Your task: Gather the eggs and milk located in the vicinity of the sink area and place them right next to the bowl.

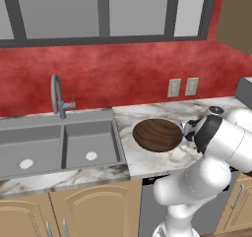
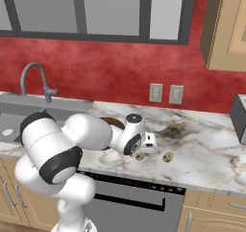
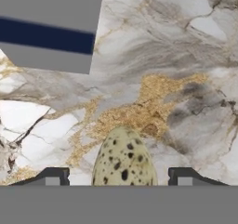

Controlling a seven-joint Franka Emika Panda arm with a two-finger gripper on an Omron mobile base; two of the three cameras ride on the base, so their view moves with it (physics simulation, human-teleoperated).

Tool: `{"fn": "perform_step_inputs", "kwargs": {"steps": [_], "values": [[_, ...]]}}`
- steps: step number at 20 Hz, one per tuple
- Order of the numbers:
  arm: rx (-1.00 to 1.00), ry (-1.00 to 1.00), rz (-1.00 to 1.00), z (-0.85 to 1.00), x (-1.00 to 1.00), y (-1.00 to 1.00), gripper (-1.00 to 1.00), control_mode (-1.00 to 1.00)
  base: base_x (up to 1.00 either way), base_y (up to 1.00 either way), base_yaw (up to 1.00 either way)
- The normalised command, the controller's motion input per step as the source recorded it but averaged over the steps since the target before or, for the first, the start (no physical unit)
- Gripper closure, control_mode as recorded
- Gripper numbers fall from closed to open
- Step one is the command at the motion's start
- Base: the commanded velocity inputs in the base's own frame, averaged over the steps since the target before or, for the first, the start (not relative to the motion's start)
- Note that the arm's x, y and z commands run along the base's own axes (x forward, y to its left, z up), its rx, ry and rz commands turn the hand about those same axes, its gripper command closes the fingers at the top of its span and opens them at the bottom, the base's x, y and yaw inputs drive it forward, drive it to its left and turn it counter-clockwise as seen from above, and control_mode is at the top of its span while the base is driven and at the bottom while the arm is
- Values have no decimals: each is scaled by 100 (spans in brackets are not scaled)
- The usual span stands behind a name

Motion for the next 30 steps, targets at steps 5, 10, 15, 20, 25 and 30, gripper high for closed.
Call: {"fn": "perform_step_inputs", "kwargs": {"steps": [5, 10, 15, 20, 25, 30], "values": [[0, 0, 0, -1, 0, 0, 100, -100, 0, 0, 0], [0, 0, 0, 0, -7, 0, 100, -100, 0, 0, 0], [3, 0, -1, 58, -31, -1, 100, -100, 0, 0, 0], [0, -2, 0, 96, -48, 23, 100, -100, 0, 0, 0], [1, -3, 0, 94, -24, 56, 100, -100, 0, 0, 0], [0, -4, 0, 60, -5, 98, 100, -100, 0, 0, 0]]}}
